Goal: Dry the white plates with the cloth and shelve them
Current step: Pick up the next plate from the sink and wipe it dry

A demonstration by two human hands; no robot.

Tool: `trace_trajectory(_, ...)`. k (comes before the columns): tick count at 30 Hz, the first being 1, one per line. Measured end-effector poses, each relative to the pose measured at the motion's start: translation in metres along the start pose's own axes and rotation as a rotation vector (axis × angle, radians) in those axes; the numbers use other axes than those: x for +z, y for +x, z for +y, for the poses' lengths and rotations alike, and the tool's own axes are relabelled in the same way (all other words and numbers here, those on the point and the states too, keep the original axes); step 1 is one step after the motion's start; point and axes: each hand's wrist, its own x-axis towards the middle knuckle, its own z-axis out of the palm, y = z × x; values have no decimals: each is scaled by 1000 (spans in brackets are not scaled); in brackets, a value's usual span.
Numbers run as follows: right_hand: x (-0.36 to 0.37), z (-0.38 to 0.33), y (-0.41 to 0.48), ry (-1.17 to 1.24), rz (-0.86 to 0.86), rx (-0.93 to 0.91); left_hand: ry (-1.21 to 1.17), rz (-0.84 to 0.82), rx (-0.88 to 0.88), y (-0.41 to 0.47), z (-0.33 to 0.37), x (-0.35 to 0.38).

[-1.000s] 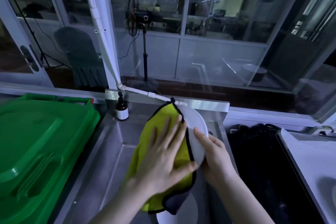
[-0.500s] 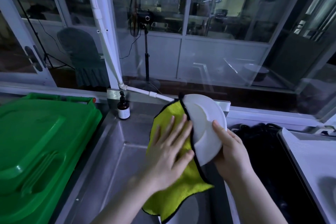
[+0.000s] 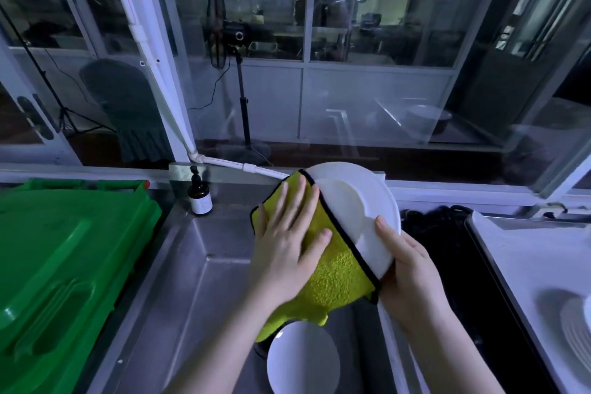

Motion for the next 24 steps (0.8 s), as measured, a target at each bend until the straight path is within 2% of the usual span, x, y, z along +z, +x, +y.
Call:
trace_trajectory(2,-11,-10,1,-20,38,-16,-45,41,54,-11,14,9)
trace_trajectory(5,-24,-13,2,43,27,-18,32,13,242,-20,37,29)
trace_trajectory(8,-33,-9,-3,92,-26,-17,106,-10,261,-4,46,39)
trace_trajectory(12,-54,-12,-10,37,-23,1,22,-78,27,28,35,41)
trace_trajectory(14,-67,-18,-13,30,-25,1,-85,-117,-36,34,38,46)
trace_trajectory(16,-80,-26,-16,33,-23,-14,-246,-46,-114,34,45,55)
trace_trajectory(18,-91,-35,-18,5,-25,-40,-412,33,-335,32,53,64)
trace_trajectory(20,-101,-44,-19,-63,-8,-56,-415,9,-507,29,60,73)
trace_trajectory(24,-121,-57,-20,-73,15,-62,-335,-16,-493,33,68,84)
